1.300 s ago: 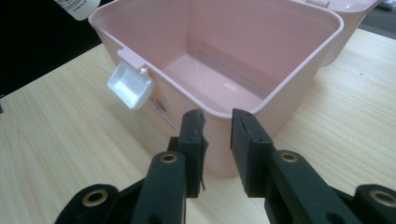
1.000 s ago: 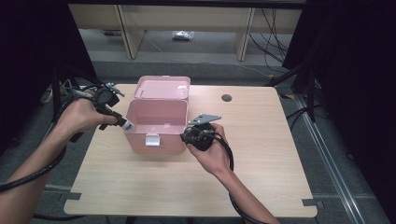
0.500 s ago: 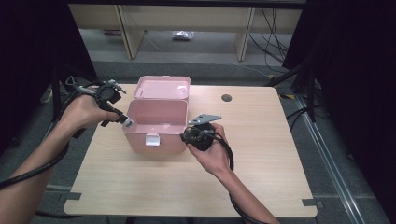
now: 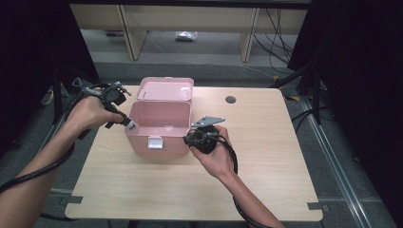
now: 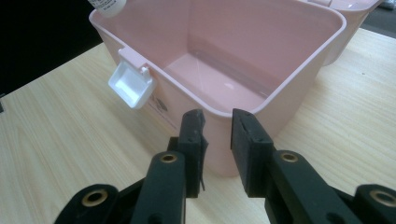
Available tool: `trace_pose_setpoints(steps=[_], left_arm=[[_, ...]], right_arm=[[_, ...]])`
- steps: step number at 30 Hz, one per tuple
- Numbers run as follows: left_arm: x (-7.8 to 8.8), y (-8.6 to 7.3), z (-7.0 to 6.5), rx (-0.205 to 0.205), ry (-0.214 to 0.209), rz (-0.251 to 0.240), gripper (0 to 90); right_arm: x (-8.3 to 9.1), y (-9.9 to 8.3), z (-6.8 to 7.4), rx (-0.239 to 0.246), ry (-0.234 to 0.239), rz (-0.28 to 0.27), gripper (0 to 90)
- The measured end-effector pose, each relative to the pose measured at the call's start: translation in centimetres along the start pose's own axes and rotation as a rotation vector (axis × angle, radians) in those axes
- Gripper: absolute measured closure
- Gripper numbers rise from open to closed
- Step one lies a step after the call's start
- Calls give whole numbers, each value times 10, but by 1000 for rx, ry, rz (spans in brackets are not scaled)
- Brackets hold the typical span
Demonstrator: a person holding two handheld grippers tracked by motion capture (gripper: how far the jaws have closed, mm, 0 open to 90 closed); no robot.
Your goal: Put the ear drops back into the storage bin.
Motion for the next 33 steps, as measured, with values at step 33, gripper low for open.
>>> trace_pose_setpoints(steps=[33], left_arm=[[-27,6,1,4,-3,65,716]], right_arm=[[-2,-2,0,17,-1,12,742]])
Point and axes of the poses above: each handheld gripper's, and its own axes: x roughly backward along the jaws, y roughly out of its top, z roughly to its left, the point moved 2 cm from there along -x, roughly forward along the jaws, and after that the axes turned 13 degrees about z, right-handed, at the moved point
